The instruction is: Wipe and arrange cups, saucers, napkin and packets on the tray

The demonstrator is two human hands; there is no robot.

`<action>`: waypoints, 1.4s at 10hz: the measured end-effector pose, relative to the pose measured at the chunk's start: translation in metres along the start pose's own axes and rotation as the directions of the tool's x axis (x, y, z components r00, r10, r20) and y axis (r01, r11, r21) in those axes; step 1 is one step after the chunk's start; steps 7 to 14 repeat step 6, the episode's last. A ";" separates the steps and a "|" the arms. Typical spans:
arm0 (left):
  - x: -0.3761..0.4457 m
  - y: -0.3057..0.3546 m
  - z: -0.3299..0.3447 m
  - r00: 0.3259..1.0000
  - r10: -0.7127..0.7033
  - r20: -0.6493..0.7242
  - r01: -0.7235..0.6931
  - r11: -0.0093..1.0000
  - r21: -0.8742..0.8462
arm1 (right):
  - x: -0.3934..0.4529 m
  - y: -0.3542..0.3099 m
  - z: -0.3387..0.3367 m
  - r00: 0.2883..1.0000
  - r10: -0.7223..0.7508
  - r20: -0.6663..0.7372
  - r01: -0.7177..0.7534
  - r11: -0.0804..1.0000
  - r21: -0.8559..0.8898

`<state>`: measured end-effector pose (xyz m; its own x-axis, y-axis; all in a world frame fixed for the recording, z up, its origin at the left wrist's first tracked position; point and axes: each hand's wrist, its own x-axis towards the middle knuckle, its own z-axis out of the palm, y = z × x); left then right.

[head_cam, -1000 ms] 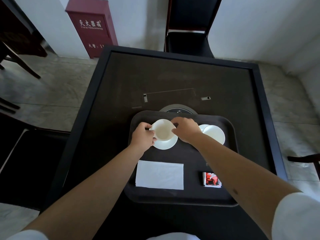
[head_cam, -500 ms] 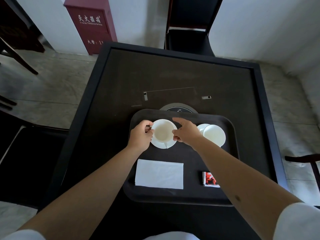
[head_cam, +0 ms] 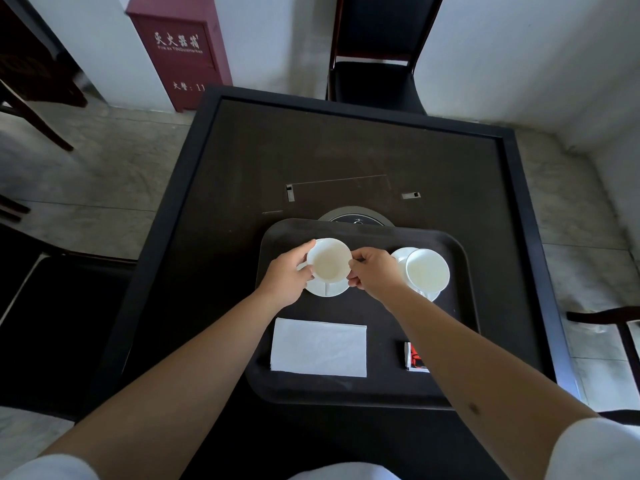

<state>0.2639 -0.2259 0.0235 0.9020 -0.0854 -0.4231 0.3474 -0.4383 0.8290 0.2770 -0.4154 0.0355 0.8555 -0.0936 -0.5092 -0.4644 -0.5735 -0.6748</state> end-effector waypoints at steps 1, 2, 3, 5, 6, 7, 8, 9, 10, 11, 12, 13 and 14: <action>0.001 -0.003 0.002 1.000 0.000 0.011 0.000 1.000 -0.002 | 0.001 0.000 0.000 1.000 0.016 -0.005 -0.016 1.000 0.001; 0.001 -0.005 0.005 1.000 -0.018 0.002 0.018 1.000 -0.010 | 0.000 -0.001 0.001 1.000 0.027 -0.011 -0.027 0.999 0.027; 0.002 -0.008 0.007 1.000 -0.004 -0.015 0.004 1.000 0.023 | -0.002 0.001 0.002 0.999 0.034 -0.010 -0.033 0.998 0.060; -0.007 0.005 0.008 0.993 0.077 -0.090 -0.052 0.966 0.254 | -0.016 0.005 0.001 0.999 -0.021 0.036 0.027 0.982 -0.184; -0.023 0.010 0.003 0.974 0.198 -0.114 -0.129 0.888 0.442 | -0.034 0.016 -0.007 0.994 -0.111 -0.006 0.106 0.958 -0.267; -0.023 0.010 0.003 0.974 0.198 -0.114 -0.129 0.888 0.442 | -0.034 0.016 -0.007 0.994 -0.111 -0.006 0.106 0.958 -0.267; -0.023 0.010 0.003 0.974 0.198 -0.114 -0.129 0.888 0.442 | -0.034 0.016 -0.007 0.994 -0.111 -0.006 0.106 0.958 -0.267; -0.023 0.010 0.003 0.974 0.198 -0.114 -0.129 0.888 0.442 | -0.034 0.016 -0.007 0.994 -0.111 -0.006 0.106 0.958 -0.267; -0.023 0.010 0.003 0.974 0.198 -0.114 -0.129 0.888 0.442 | -0.034 0.016 -0.007 0.994 -0.111 -0.006 0.106 0.958 -0.267; -0.023 0.010 0.003 0.974 0.198 -0.114 -0.129 0.888 0.442 | -0.034 0.016 -0.007 0.994 -0.111 -0.006 0.106 0.958 -0.267; -0.023 0.010 0.003 0.974 0.198 -0.114 -0.129 0.888 0.442 | -0.034 0.016 -0.007 0.994 -0.111 -0.006 0.106 0.958 -0.267; -0.023 0.010 0.003 0.974 0.198 -0.114 -0.129 0.888 0.442 | -0.034 0.016 -0.007 0.994 -0.111 -0.006 0.106 0.958 -0.267; -0.023 0.010 0.003 0.974 0.198 -0.114 -0.129 0.888 0.442 | -0.034 0.016 -0.007 0.994 -0.111 -0.006 0.106 0.958 -0.267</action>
